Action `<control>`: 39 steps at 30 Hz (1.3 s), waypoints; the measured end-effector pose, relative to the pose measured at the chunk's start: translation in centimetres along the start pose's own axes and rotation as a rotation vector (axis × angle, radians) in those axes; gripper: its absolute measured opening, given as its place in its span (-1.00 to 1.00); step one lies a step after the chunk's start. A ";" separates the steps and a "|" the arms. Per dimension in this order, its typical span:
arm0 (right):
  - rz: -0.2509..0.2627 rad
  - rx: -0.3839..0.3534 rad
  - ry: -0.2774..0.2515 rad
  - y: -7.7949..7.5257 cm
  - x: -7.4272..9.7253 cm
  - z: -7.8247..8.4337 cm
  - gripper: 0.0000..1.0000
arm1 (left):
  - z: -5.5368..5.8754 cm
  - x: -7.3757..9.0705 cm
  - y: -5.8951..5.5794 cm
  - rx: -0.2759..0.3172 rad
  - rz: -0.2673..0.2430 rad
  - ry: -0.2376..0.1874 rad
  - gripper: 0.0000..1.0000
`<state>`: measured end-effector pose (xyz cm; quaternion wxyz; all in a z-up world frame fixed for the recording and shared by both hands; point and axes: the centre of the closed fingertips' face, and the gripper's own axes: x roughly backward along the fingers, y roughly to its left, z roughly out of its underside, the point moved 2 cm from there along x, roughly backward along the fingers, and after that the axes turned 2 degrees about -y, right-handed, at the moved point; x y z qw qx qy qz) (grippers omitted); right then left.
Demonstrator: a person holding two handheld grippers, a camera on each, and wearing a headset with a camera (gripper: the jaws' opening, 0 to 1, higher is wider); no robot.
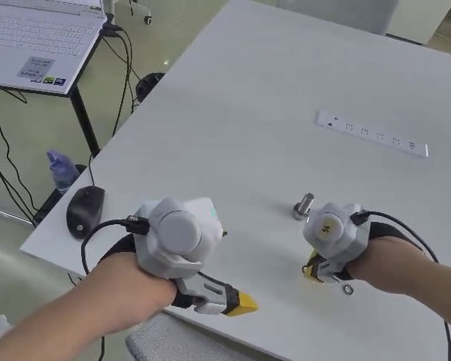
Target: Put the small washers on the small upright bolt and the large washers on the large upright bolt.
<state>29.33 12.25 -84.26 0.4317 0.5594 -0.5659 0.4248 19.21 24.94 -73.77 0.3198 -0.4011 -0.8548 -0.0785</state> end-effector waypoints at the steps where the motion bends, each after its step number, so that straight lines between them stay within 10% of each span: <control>1: 0.009 -0.009 -0.004 -0.3 0.5 0.2 -0.76 | -0.1 0.0 0.0 0.000 0.000 -0.003 0.45; 30: 0.089 -0.239 -0.033 -3.8 7.5 9.3 -0.76 | -1.1 -0.3 1.9 0.021 -0.053 -0.080 0.82; 39: 0.103 -0.255 -0.048 -4.2 8.5 8.8 -0.76 | 0.0 -0.3 2.0 -0.004 -0.060 -0.053 0.84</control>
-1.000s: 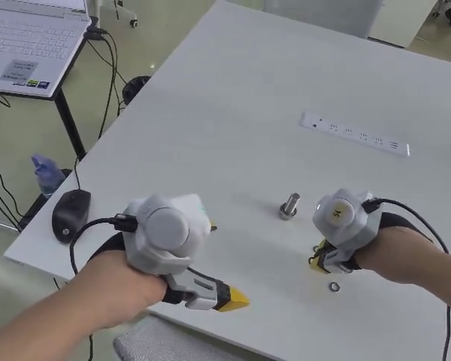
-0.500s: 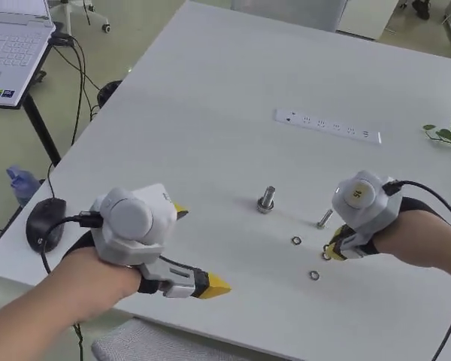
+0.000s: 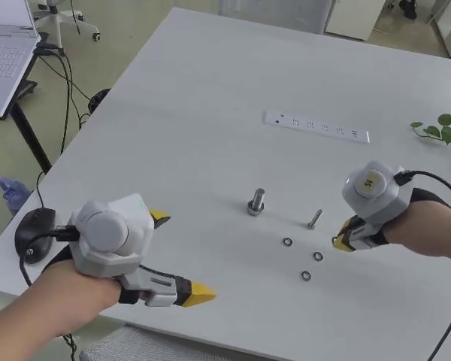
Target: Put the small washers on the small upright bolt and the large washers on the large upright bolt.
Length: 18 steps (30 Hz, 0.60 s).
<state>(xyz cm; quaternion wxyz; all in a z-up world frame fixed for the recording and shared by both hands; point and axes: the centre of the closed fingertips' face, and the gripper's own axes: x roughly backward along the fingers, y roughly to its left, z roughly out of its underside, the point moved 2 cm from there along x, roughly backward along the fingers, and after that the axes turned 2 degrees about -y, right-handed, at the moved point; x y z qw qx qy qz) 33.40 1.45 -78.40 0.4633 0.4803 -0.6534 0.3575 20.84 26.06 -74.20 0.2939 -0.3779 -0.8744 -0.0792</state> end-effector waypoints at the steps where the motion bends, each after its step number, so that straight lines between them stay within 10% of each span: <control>1: -0.001 -0.011 -0.004 -0.1 0.1 -0.2 -0.76 | 0.1 0.0 0.1 -0.002 -0.001 0.001 0.84; 18: 0.053 -0.011 -0.033 -3.9 0.7 -3.2 -0.76 | 0.5 0.0 0.8 -0.050 -0.009 0.025 0.82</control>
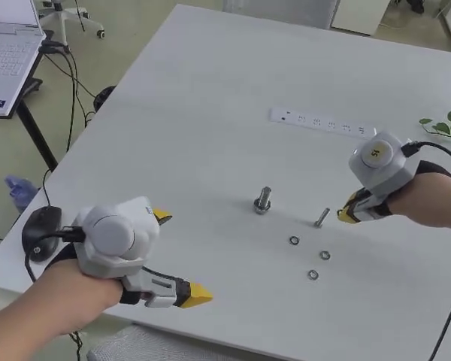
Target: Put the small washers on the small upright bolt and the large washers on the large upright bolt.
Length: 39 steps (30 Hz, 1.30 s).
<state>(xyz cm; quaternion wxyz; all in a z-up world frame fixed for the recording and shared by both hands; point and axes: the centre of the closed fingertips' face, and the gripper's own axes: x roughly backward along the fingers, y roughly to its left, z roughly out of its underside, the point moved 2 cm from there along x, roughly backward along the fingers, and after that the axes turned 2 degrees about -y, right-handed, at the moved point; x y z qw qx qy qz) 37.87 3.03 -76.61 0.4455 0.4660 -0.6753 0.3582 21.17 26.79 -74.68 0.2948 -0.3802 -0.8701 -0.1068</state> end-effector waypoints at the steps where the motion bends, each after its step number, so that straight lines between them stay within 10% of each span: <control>1: 0.002 0.001 -0.005 -0.2 -0.2 -0.3 -0.76 | -0.1 0.0 0.0 0.000 0.001 -0.003 0.82; 39: -0.029 -0.012 0.016 -1.0 -3.6 -0.5 -0.76 | 0.4 -1.9 0.2 0.027 0.053 0.024 0.68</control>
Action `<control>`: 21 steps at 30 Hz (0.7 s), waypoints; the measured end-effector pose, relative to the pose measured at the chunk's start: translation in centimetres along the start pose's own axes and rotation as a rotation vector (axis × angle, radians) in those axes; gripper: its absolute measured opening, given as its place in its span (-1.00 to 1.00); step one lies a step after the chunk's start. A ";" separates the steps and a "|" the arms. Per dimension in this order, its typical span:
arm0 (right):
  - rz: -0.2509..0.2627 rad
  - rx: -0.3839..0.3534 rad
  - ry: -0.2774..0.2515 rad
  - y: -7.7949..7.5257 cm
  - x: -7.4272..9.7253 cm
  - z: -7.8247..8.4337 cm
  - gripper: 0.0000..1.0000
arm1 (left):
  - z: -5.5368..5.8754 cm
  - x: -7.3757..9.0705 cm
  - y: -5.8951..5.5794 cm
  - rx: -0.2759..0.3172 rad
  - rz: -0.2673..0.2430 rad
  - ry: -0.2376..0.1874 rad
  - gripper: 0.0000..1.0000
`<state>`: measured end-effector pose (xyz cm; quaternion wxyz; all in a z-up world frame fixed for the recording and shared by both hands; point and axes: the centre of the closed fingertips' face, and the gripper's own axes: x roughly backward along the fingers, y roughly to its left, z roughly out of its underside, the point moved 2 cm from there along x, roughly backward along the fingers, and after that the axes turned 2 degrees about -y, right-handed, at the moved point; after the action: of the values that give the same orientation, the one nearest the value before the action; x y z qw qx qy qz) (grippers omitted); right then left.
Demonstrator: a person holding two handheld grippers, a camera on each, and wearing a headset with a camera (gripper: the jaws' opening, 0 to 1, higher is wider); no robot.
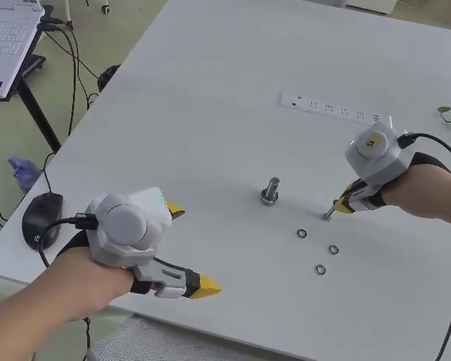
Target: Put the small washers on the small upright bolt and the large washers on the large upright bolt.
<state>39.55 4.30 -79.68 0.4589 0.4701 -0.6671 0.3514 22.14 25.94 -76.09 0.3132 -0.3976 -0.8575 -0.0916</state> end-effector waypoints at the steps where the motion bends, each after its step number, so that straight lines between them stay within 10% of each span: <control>1: -0.003 -0.001 0.000 0.1 -0.1 0.0 -0.76 | 0.0 0.0 0.0 0.000 0.001 0.001 0.68; 21: -0.008 0.034 0.012 0.5 -2.0 0.3 -0.76 | 0.2 0.0 0.3 0.012 0.003 0.015 0.61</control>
<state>39.29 4.78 -81.65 0.4565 0.4783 -0.6562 0.3636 22.27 26.26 -76.24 0.3221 -0.3961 -0.8553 -0.0888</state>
